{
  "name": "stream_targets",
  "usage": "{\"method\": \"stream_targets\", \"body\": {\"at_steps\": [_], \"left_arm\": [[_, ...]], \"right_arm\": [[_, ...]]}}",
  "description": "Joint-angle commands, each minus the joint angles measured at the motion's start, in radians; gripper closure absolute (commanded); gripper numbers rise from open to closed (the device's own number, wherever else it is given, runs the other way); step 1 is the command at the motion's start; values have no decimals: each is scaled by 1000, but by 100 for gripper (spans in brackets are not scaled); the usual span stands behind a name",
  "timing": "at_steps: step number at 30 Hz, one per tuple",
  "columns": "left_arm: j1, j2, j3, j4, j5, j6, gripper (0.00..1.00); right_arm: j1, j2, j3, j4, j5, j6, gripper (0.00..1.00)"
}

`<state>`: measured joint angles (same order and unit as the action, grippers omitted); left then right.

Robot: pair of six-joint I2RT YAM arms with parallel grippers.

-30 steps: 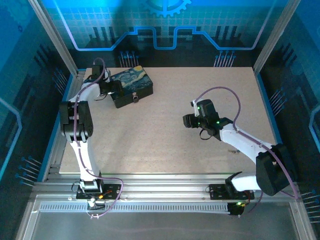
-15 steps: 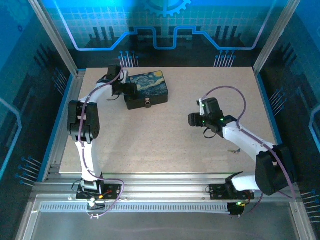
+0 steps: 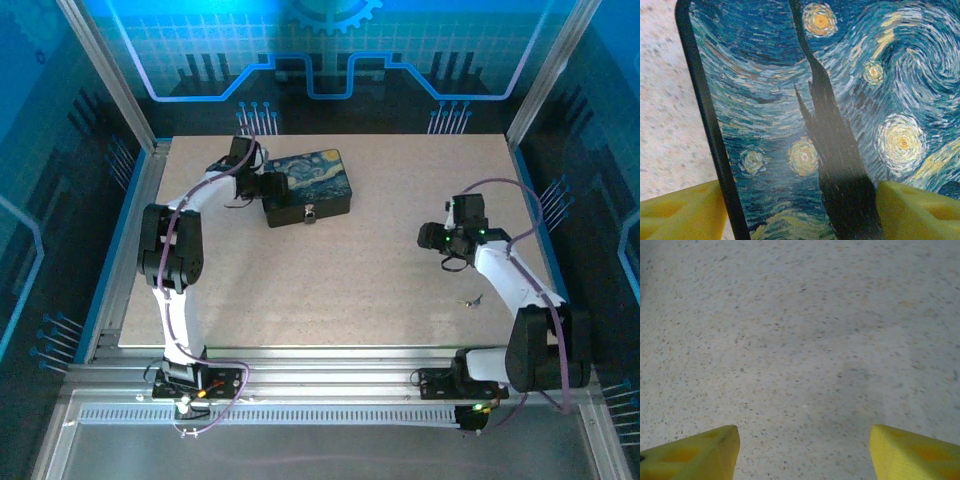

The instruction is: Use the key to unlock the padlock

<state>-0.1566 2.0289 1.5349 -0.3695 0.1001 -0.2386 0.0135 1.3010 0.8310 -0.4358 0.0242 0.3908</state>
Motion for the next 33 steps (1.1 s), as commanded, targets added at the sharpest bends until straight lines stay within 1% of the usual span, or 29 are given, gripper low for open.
{"method": "stream_targets", "body": {"at_steps": [1,6,12,17,19,24,33], "left_arm": [[-54,-10,-61,-82,57,-51,23],[-111,-9,-67,-56,58,-81,23],[-155,-25,-119,16,76,-139,23],[-159,-53,-193,92,112,-214,22],[-164,-70,-225,121,107,-238,20],[-164,-116,-273,145,94,-265,15],[-160,-237,-326,129,47,-243,12]], "right_arm": [[-66,-24,18,-87,-71,31,30],[-148,-26,24,-152,-97,44,30],[-221,-32,31,-232,-50,66,30],[-299,-22,29,-287,-38,82,31],[-332,-33,24,-313,-9,112,32],[-406,-73,-8,-342,-6,124,35],[-443,-61,-53,-393,14,134,39]]}}
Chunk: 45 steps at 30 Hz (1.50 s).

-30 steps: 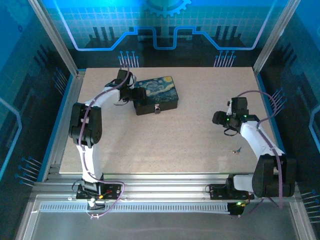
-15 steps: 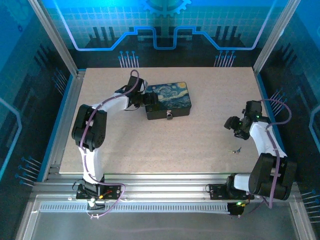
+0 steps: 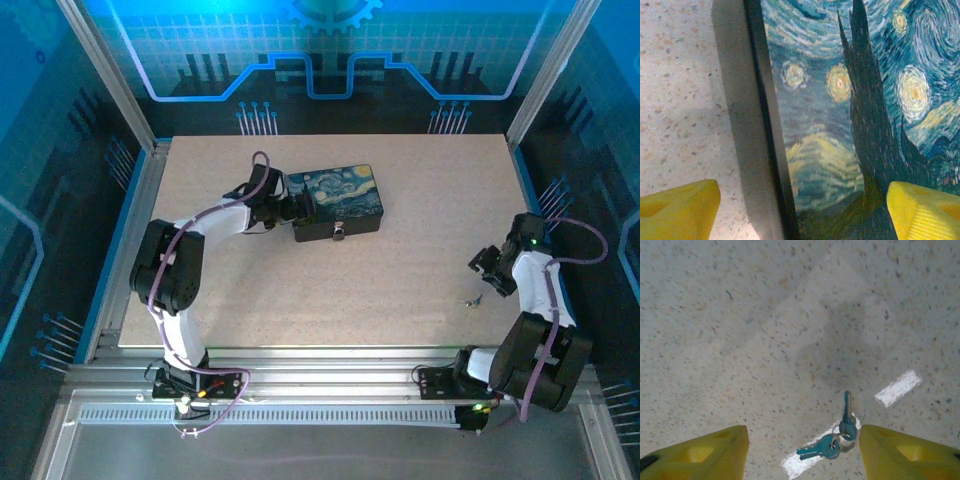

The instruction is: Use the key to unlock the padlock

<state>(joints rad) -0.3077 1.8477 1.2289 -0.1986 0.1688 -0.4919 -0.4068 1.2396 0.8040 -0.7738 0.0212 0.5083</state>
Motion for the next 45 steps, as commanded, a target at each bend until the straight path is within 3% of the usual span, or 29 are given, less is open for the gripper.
{"method": "stream_targets", "body": {"at_steps": [1,21,45], "left_arm": [[-10,-64,-24,-44,-20,11,12],[-8,-147,24,-150,-75,95,12],[-7,-201,56,-205,-51,104,12]], "right_arm": [[-28,0,-34,-56,16,15,39],[-35,111,-123,42,-44,52,51],[-13,179,-105,120,-116,71,86]]}}
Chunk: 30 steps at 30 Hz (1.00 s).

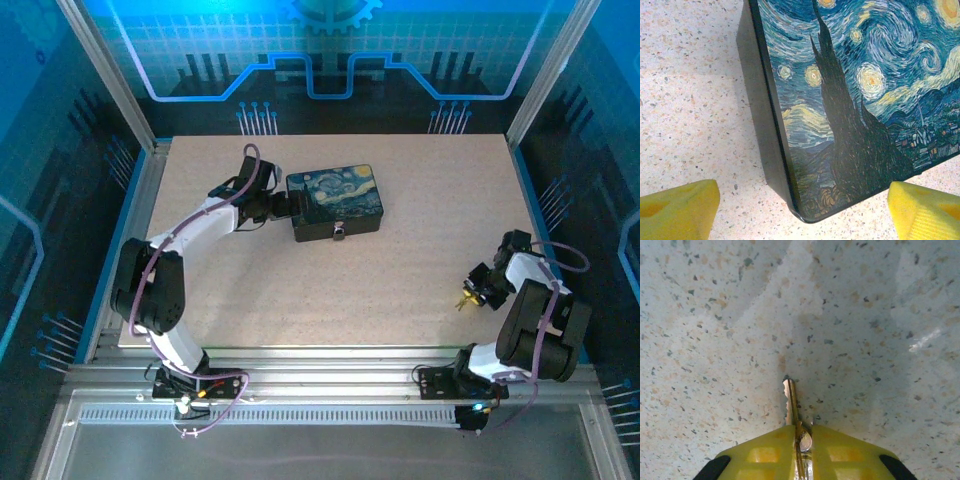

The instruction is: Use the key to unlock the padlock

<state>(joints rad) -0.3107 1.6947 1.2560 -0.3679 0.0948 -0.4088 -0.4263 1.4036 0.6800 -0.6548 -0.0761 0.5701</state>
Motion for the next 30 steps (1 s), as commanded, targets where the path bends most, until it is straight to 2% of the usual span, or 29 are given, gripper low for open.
{"method": "stream_targets", "body": {"at_steps": [1,6,12,17,22,26,30], "left_arm": [[-4,-52,30,-40,32,22,12],[-10,-69,42,-61,87,29,12],[-31,-66,68,-66,196,30,12],[-51,-58,79,-41,339,26,13],[-62,-42,64,33,449,-12,16],[-62,-25,41,120,529,-63,21],[-62,-4,25,179,583,-95,28]], "right_arm": [[15,14,27,0,-19,10,87],[92,5,87,-12,-27,19,93],[249,17,194,0,-82,-1,95],[402,32,292,110,-276,-97,95],[581,46,358,191,-448,-281,93],[661,64,369,242,-563,-367,92],[691,85,360,291,-653,-415,93]]}}
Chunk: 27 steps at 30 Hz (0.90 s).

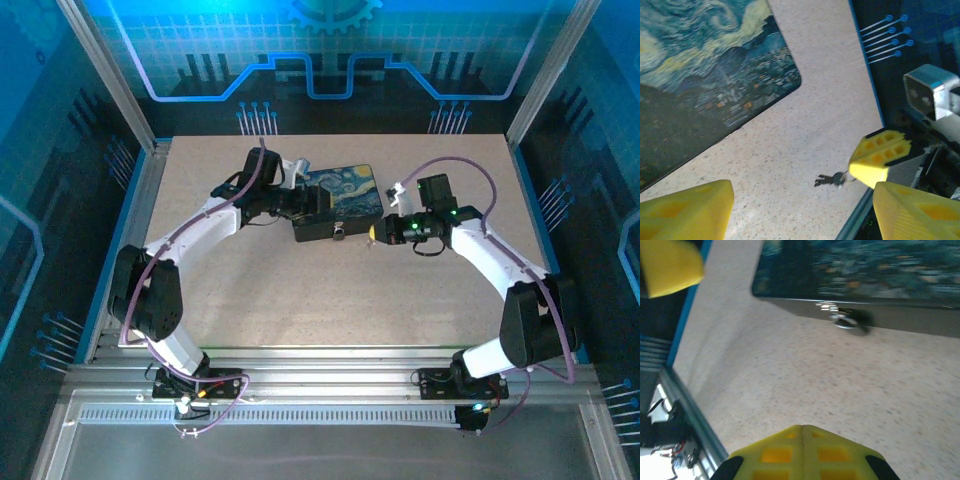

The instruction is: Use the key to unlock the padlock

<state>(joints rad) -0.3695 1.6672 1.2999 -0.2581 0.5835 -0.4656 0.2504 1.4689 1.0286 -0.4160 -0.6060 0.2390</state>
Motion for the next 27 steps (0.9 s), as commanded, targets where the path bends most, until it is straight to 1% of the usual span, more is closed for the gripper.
{"method": "stream_targets", "body": {"at_steps": [1,3,7,9,12,15,16,18,22,27], "left_arm": [[-3,29,-24,78,107,-46,31],[-3,37,-41,98,135,-58,36],[-3,42,-101,136,159,-89,50],[-5,39,-130,165,168,-109,54],[-15,34,-163,186,167,-129,57],[-17,24,-173,136,116,-110,56],[-17,17,-172,114,92,-97,54],[-16,-2,-168,76,58,-77,52],[-8,-25,-145,4,0,-42,48],[5,-35,-120,-51,-62,-15,47]], "right_arm": [[18,27,12,59,-130,-91,93],[18,43,19,62,-117,-91,94],[17,72,25,92,-171,-78,94],[18,77,24,118,-176,-50,94],[17,104,54,90,-115,-6,93],[18,156,108,-43,-15,-3,91],[17,173,112,-85,31,-8,91],[17,190,94,-120,81,-14,90],[20,183,-4,-81,113,26,90],[25,157,-83,-68,175,59,89]]}}
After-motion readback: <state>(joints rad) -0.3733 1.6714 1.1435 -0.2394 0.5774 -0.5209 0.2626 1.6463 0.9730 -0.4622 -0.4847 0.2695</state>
